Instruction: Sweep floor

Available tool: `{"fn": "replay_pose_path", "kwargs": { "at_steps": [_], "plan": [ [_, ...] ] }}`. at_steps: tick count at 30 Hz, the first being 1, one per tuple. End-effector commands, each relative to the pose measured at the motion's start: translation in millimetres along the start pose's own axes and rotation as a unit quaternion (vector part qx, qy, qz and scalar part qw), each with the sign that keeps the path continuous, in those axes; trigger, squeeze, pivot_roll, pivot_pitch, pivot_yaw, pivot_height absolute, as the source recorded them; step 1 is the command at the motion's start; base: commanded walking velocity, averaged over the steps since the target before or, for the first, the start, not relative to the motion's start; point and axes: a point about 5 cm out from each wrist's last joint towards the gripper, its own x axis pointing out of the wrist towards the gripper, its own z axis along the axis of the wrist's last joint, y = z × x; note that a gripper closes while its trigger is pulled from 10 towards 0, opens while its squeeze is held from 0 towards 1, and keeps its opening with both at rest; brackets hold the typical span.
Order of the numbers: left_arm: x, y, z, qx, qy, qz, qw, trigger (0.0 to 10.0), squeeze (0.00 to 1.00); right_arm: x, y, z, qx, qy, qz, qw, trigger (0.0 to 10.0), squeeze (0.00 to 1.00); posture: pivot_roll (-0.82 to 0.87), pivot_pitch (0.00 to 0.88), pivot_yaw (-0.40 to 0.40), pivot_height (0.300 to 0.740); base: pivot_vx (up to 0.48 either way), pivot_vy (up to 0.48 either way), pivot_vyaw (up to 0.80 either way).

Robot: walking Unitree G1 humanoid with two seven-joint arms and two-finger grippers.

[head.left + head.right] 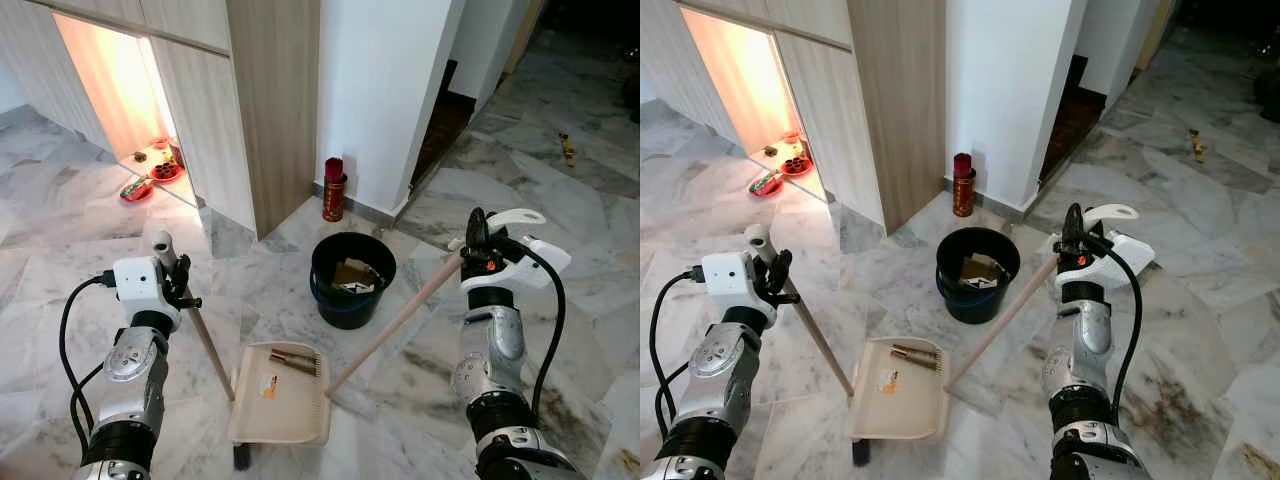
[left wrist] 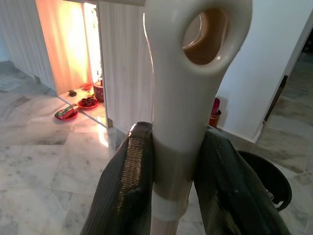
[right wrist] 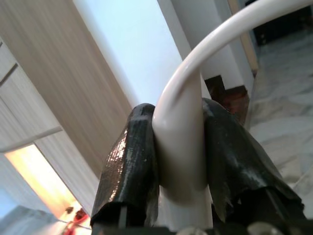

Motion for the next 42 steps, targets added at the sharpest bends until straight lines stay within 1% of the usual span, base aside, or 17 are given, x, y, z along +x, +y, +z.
{"fn": "replay_pose_path", "kwargs": {
  "at_steps": [1, 8, 11, 12, 13, 14, 16, 19, 20, 22, 27, 29, 31, 35, 38, 41, 42],
  "plan": [
    [4.0, -4.7, 3.8, -0.012, -0.009, -0.005, 1.000, 10.0, 0.00, 8.4, 7.3, 7.2, 0.075, -0.027, -0.019, 0.997, 10.0, 0.00, 0.14, 0.000, -0.003, 0.740, 0.000, 0.000, 0.00],
    [4.4, -4.9, 4.0, -0.012, -0.009, -0.006, 1.000, 10.0, 0.00, 8.8, 4.3, 6.5, 0.100, -0.024, -0.031, 0.994, 10.0, 0.00, 0.14, 0.000, -0.002, 0.740, 0.000, 0.000, 0.00],
    [4.3, -4.9, 3.9, -0.012, -0.009, -0.006, 1.000, 10.0, 0.00, 8.3, 2.7, 7.9, 0.057, -0.022, -0.028, 0.998, 10.0, 0.00, 0.14, 0.000, -0.002, 0.740, 0.000, 0.000, 0.00],
    [4.3, -4.9, 3.9, -0.011, -0.008, -0.006, 1.000, 10.0, 0.00, 8.3, 3.4, 8.7, 0.034, -0.022, -0.023, 0.999, 10.0, 0.00, 0.14, 0.000, -0.002, 0.740, 0.000, 0.000, 0.00],
    [4.3, -5.0, 3.9, -0.007, -0.008, -0.007, 1.000, 10.0, 0.00, 8.3, 7.7, 10.0, -0.007, -0.025, -0.007, 1.000, 10.0, 0.00, 0.14, 0.000, -0.002, 0.740, 0.000, 0.000, 0.00],
    [4.2, -5.0, 3.9, -0.006, -0.008, -0.007, 1.000, 10.0, 0.00, 8.2, 8.9, 10.3, -0.017, -0.026, -0.003, 1.000, 10.0, 0.00, 0.14, 0.000, -0.002, 0.740, 0.000, 0.000, 0.00],
    [4.4, -5.0, 4.4, 0.002, -0.010, -0.008, 1.000, 10.0, 0.00, 9.7, 15.9, 13.7, -0.062, -0.036, 0.012, 0.997, 10.0, 0.00, 0.14, 0.000, -0.002, 0.740, 0.000, 0.000, 0.00],
    [4.2, -5.1, 4.3, 0.004, -0.010, -0.007, 1.000, 10.0, 0.00, 10.5, 18.8, 16.6, -0.093, -0.045, 0.018, 0.994, 10.0, 0.00, 0.14, 0.000, -0.002, 0.740, 0.000, 0.000, 0.00],
    [4.2, -5.1, 4.3, 0.004, -0.010, -0.007, 1.000, 10.0, 0.00, 10.5, 18.8, 16.6, -0.093, -0.045, 0.018, 0.994, 10.0, 0.00, 0.14, 0.000, -0.002, 0.740, 0.000, 0.000, 0.00],
    [4.1, -5.0, 4.3, 0.007, -0.009, -0.007, 1.000, 10.0, 0.00, 11.6, 22.3, 18.6, -0.117, -0.051, 0.028, 0.991, 10.0, 0.00, 0.14, 0.000, -0.002, 0.740, 0.000, 0.000, 0.00],
    [3.9, -5.0, 4.1, 0.008, -0.009, -0.006, 1.000, 10.0, 0.00, 11.6, 24.1, 16.9, -0.119, -0.047, 0.033, 0.991, 10.0, 0.00, 0.14, 0.000, -0.004, 0.740, 0.000, 0.000, 0.00],
    [3.8, -5.2, 3.8, 0.007, -0.009, -0.006, 1.000, 10.0, 0.00, 11.0, 24.5, 15.1, -0.111, -0.043, 0.033, 0.992, 10.0, 0.00, 0.14, 0.000, -0.004, 0.740, 0.000, 0.000, 0.00],
    [3.9, -5.5, 3.3, 0.006, -0.008, -0.008, 1.000, 10.0, 0.00, 9.9, 25.2, 11.7, -0.078, -0.035, 0.029, 0.996, 10.0, 0.00, 0.14, 0.000, -0.002, 0.740, 0.000, 0.000, 0.00],
    [3.9, -5.1, 3.2, 0.006, -0.008, -0.008, 1.000, 10.0, 0.00, 9.3, 22.3, 11.2, -0.049, -0.035, 0.009, 0.998, 10.0, 0.00, 0.14, 0.000, -0.002, 0.740, 0.000, 0.000, 0.00],
    [4.3, -2.0, 5.0, 0.015, -0.013, 0.004, 1.000, 10.0, 0.00, 9.9, 21.9, 13.0, -0.061, -0.039, 0.010, 0.997, 10.0, 0.00, 0.14, 0.000, 0.000, 0.740, 0.000, 0.000, 0.00],
    [4.7, 1.4, 7.3, 0.023, -0.018, 0.015, 0.999, 10.0, 0.00, 10.1, 21.8, 13.5, -0.065, -0.040, 0.011, 0.997, 10.0, 0.00, 0.14, 0.000, 0.001, 0.740, 0.000, 0.000, 0.00],
    [5.2, 5.7, 10.3, 0.035, -0.025, 0.028, 0.999, 10.0, 0.00, 10.3, 21.0, 14.7, -0.072, -0.043, 0.010, 0.996, 10.0, 0.00, 0.14, 0.000, 0.001, 0.740, 0.000, 0.000, 0.00]
  ]
}}
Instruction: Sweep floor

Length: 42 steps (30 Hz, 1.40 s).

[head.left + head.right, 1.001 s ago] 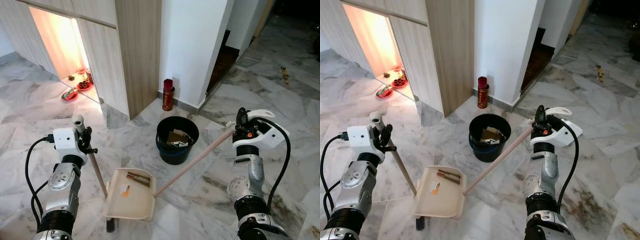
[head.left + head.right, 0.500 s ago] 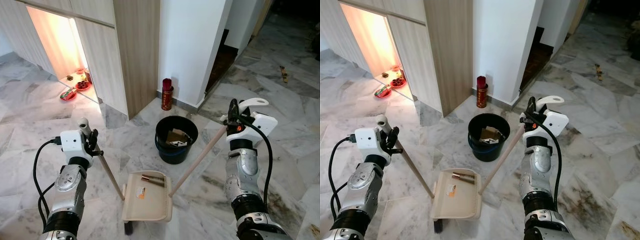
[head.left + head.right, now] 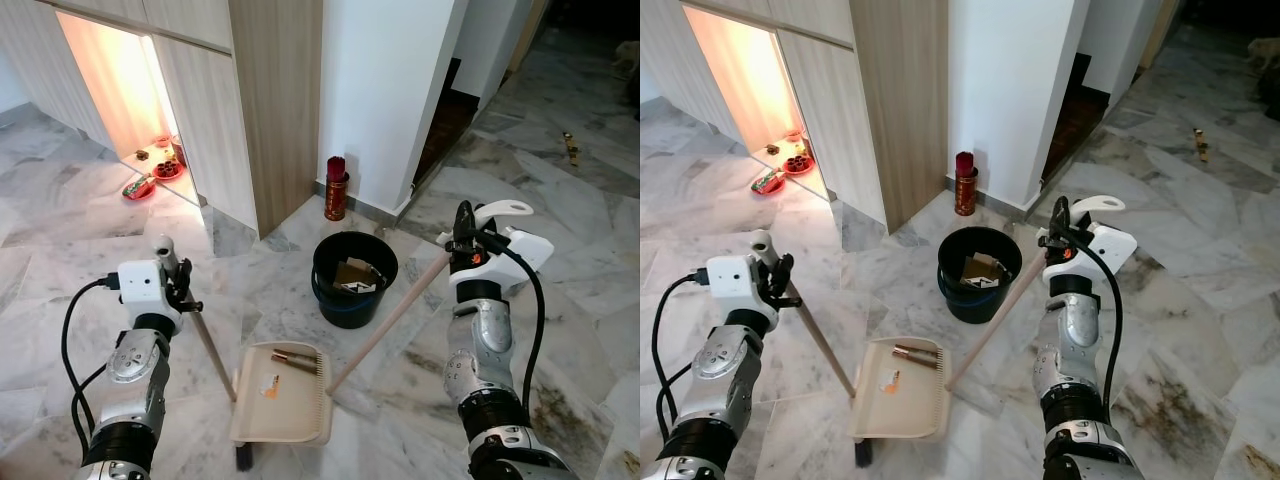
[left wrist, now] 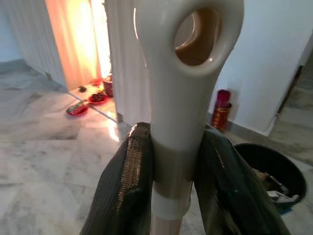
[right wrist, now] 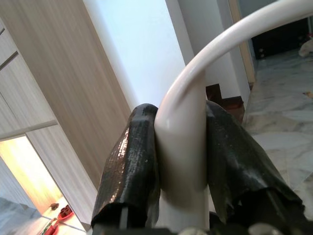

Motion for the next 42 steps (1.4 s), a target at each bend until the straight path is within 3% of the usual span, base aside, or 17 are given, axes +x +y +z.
{"fn": "replay_pose_path", "kwargs": {
  "at_steps": [1, 8, 18, 26, 34, 42],
  "plan": [
    [6.5, 7.6, 16.8, 0.021, -0.041, 0.017, 0.999, 10.0, 0.00, 7.0, 0.3, 14.2, -0.006, -0.036, -0.002, 0.999, 10.0, 0.00, 0.15, 0.000, 0.000, 0.740, 0.000, 0.000, 0.00],
    [6.8, 11.1, 21.4, 0.042, -0.054, 0.027, 0.997, 10.0, 0.00, 8.2, -1.8, 19.0, -0.028, -0.048, -0.005, 0.998, 10.0, 0.00, 0.15, 0.000, 0.000, 0.740, 0.000, 0.000, 0.00],
    [6.2, 8.9, 19.8, 0.047, -0.054, 0.029, 0.997, 10.0, 0.00, 10.4, -3.3, 25.6, -0.015, -0.063, -0.012, 0.998, 10.0, 0.00, 0.14, 0.000, -0.002, 0.740, 0.000, 0.000, 0.00],
    [3.7, 6.6, 14.2, 0.052, -0.045, 0.024, 0.997, 10.0, 0.00, 14.7, 6.9, 36.5, -0.001, -0.092, -0.005, 0.996, 10.0, 0.00, 0.14, 0.000, -0.001, 0.740, 0.000, 0.000, 0.00],
    [3.2, 2.0, 10.0, 0.059, -0.038, 0.010, 0.997, 10.0, 0.00, 18.8, 18.6, 55.9, -0.041, -0.143, 0.007, 0.989, 10.0, 0.00, 0.14, 0.000, 0.006, 0.740, 0.000, 0.000, 0.00],
    [3.8, 1.4, 10.6, 0.059, -0.039, 0.009, 0.997, 10.0, 0.00, 19.2, 19.9, 58.0, -0.045, -0.148, 0.007, 0.988, 10.0, 0.00, 0.14, 0.000, 0.006, 0.740, 0.000, 0.000, 0.00]
  ]
}}
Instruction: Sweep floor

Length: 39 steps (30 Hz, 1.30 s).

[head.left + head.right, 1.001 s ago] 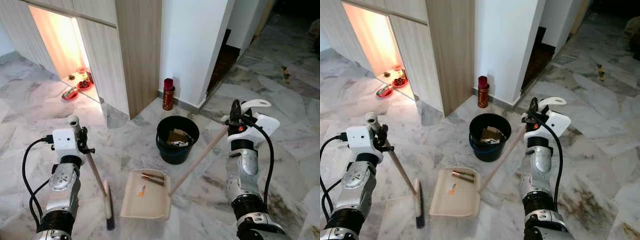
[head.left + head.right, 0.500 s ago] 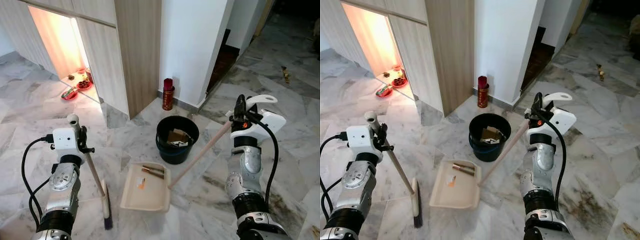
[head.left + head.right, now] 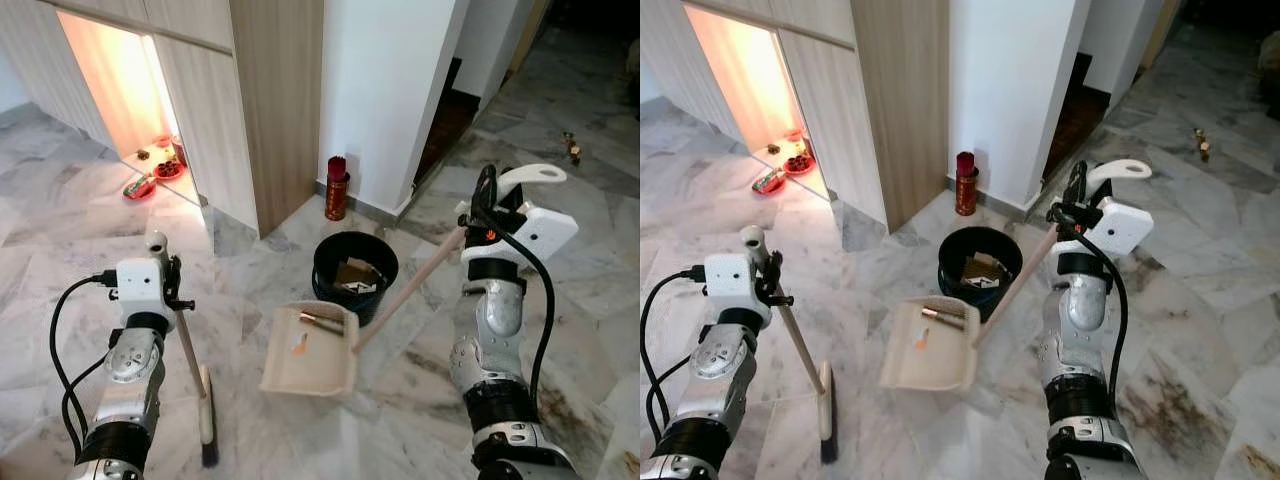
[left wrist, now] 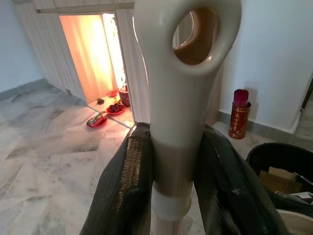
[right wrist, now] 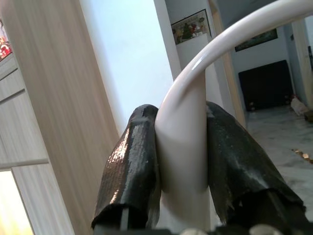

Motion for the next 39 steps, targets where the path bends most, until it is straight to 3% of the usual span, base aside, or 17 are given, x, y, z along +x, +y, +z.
{"fn": "replay_pose_path", "kwargs": {
  "at_steps": [1, 23, 24, 25, 28, 39],
  "plan": [
    [3.7, -1.2, 8.8, 0.004, -0.026, -0.002, 1.000, 10.0, 0.00, 10.8, 4.5, 18.2, 0.011, -0.049, 0.000, 0.999, 10.0, 0.00, 0.14, 0.000, 0.006, 0.740, 0.000, 0.000, 0.00],
    [4.5, -1.7, 9.3, 0.004, -0.027, -0.004, 1.000, 10.0, 0.00, 11.4, 5.9, 20.7, 0.005, -0.054, -0.001, 0.999, 10.0, 0.00, 0.14, 0.000, 0.007, 0.740, 0.000, 0.000, 0.00],
    [5.1, -5.0, 10.1, 0.004, -0.028, -0.013, 1.000, 10.0, 0.00, 16.4, 5.2, 33.0, 0.027, -0.082, -0.041, 0.995, 10.0, 0.00, 0.14, 0.000, 0.027, 0.740, 0.000, 0.000, 0.00],
    [5.1, -5.0, 10.1, 0.004, -0.028, -0.013, 1.000, 10.0, 0.00, 16.4, 5.2, 33.0, 0.027, -0.082, -0.041, 0.995, 10.0, 0.00, 0.14, 0.000, 0.027, 0.740, 0.000, 0.000, 0.00],
    [5.7, -10.6, 11.2, 0.001, -0.030, -0.026, 0.999, 10.0, 0.00, 21.9, 5.2, 48.8, 0.090, -0.111, -0.101, 0.985, 10.0, 0.00, 0.15, 0.000, 0.023, 0.740, 0.000, 0.000, 0.00],
    [4.8, -10.8, 10.9, -0.002, -0.032, -0.023, 0.999, 10.0, 0.00, 24.2, 13.9, 53.9, 0.090, -0.119, -0.080, 0.985, 10.0, 0.00, 0.15, 0.000, 0.016, 0.740, 0.000, 0.000, 0.00]
  ]
}}
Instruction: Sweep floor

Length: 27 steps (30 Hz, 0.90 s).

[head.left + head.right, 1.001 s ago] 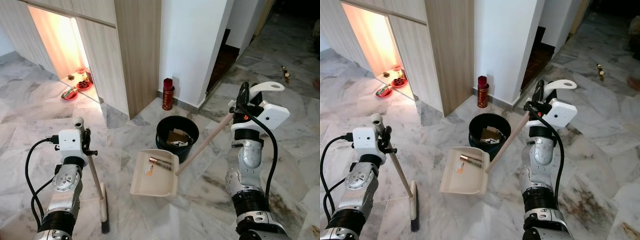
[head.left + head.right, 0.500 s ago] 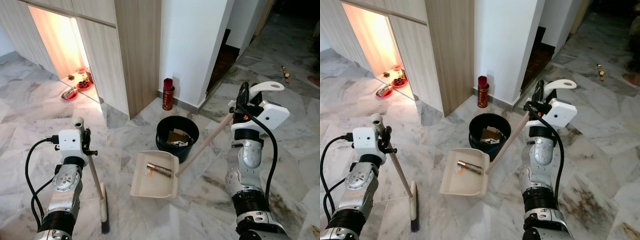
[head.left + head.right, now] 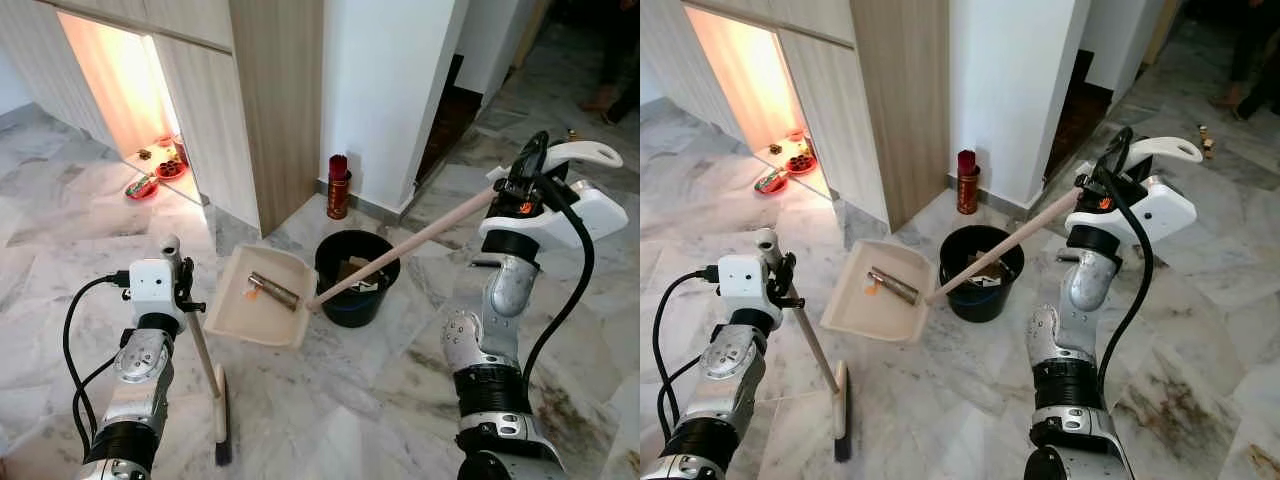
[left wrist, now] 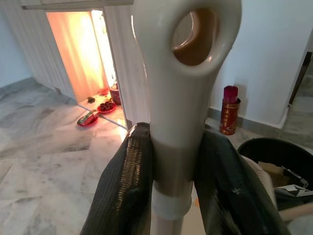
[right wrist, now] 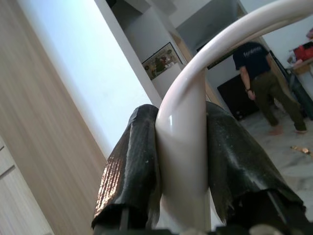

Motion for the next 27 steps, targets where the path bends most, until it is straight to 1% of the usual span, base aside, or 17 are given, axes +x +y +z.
{"fn": "replay_pose_path", "kwargs": {
  "at_steps": [1, 3, 4, 6, 7, 10, 13, 22, 27],
  "plan": [
    [4.7, 0.7, 12.0, 0.005, -0.033, 0.001, 0.999, 10.0, 0.00, 9.0, 7.8, 15.5, 0.001, -0.041, 0.012, 0.999, 10.0, 0.00, 0.15, 0.000, 0.015, 0.740, 0.000, 0.000, 0.00],
    [4.3, 0.5, 11.8, 0.005, -0.033, 0.001, 0.999, 10.0, 0.00, 9.9, 10.4, 19.7, -0.016, -0.051, 0.021, 0.998, 10.0, 0.00, 0.15, 0.000, 0.015, 0.740, 0.000, 0.000, 0.00],
    [4.1, -0.5, 11.8, 0.004, -0.033, -0.001, 0.999, 10.0, 0.00, 13.3, 17.7, 31.2, -0.051, -0.083, 0.041, 0.994, 10.0, 0.00, 0.15, 0.000, 0.015, 0.740, 0.000, 0.000, 0.00],
    [4.1, -1.2, 11.9, 0.003, -0.034, -0.002, 0.999, 10.0, 0.00, 14.8, 25.0, 38.7, -0.078, -0.107, 0.063, 0.989, 10.0, 0.00, 0.14, 0.000, 0.016, 0.740, 0.000, 0.000, 0.00],
    [4.2, -1.6, 11.8, 0.002, -0.033, -0.003, 0.999, 10.0, 0.00, 15.0, 30.6, 42.9, -0.084, -0.119, 0.074, 0.987, 10.0, 0.00, 0.14, 0.000, 0.016, 0.740, 0.000, 0.000, 0.00],
    [4.5, -2.9, 11.5, 0.001, -0.033, -0.005, 0.999, 10.0, 0.00, 15.1, 37.3, 47.9, -0.082, -0.130, 0.081, 0.985, 10.0, 0.00, 0.14, 0.000, 0.016, 0.740, 0.000, 0.000, 0.00],
    [4.6, -3.9, 11.8, 0.000, -0.034, -0.006, 0.999, 10.0, 0.00, 14.7, 41.9, 50.5, -0.093, -0.140, 0.091, 0.982, 10.0, 0.00, 0.14, 0.000, 0.015, 0.740, 0.000, 0.000, 0.00],
    [4.4, -4.1, 11.8, 0.002, -0.032, -0.008, 0.999, 10.0, 0.00, 14.5, 41.7, 53.8, -0.094, -0.142, 0.077, 0.982, 10.0, 0.00, 0.14, 0.000, 0.015, 0.740, 0.000, 0.000, 0.00],
    [4.7, -4.5, 11.6, 0.002, -0.031, -0.009, 0.999, 10.0, 0.00, 14.9, 41.6, 54.1, -0.095, -0.142, 0.075, 0.982, 10.0, 0.00, 0.14, 0.000, 0.015, 0.740, 0.364, 0.000, 0.00]
  ]
}}
